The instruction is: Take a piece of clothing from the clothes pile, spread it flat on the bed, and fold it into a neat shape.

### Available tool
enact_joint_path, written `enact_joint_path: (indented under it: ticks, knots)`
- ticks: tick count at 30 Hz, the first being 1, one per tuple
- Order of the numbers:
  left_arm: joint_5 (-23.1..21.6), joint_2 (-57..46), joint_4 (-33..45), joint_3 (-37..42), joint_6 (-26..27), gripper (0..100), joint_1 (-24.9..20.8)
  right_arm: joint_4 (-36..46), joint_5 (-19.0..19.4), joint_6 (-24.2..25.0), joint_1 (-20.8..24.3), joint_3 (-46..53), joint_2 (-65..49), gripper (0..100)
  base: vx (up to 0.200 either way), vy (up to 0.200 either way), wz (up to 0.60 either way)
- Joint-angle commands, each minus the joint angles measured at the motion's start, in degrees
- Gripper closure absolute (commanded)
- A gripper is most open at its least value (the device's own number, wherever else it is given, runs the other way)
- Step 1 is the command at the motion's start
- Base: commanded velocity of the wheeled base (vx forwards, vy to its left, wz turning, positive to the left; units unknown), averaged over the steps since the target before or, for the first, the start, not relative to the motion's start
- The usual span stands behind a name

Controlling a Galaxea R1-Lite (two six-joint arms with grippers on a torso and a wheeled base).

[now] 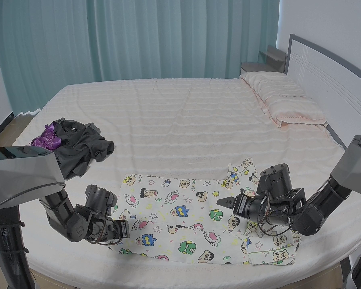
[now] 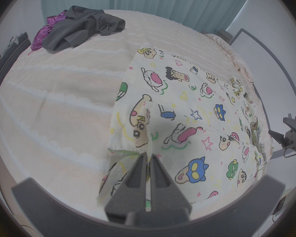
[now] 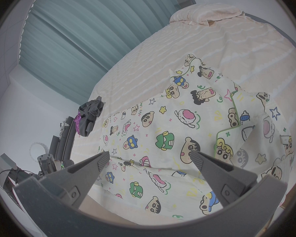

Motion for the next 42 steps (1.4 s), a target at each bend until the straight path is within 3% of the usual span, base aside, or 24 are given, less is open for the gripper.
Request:
enact_joint_path:
  ticks: [1,16,30,31,34,37,42]
  knots:
    - [0.1,-2.5,0.1,1.9,0.0,100,0.3,0.1,0.0,0.0,0.0,0.0,0.1,0,0.000,0.000,0.00]
    - [0.6,-8.7,10.7,4.1,3.2,100,2.2,0.0,0.2,-0.1,0.4,0.1,0.0,0,0.000,0.000,0.00]
    - [2.3,-8.2,12.8,4.2,3.0,100,1.6,0.1,0.2,-1.0,-0.3,0.2,-1.8,0,0.000,0.000,0.00]
    - [2.2,-8.2,12.8,4.2,2.8,0,1.6,0.1,0.1,-2.0,-0.8,0.3,-2.8,0,0.000,0.000,0.00]
    - [2.2,-8.4,12.7,4.2,2.6,0,1.6,0.7,0.2,-5.2,-2.7,1.6,-4.9,0,0.000,0.000,0.00]
    - [2.1,-9.3,12.3,4.0,2.5,0,2.1,1.0,2.1,-11.5,-6.9,4.7,-7.6,0,0.000,0.000,0.00]
    - [-0.3,-12.5,12.1,1.8,2.4,0,4.2,2.1,11.0,-23.4,-18.0,13.4,-8.2,0,0.000,0.000,0.00]
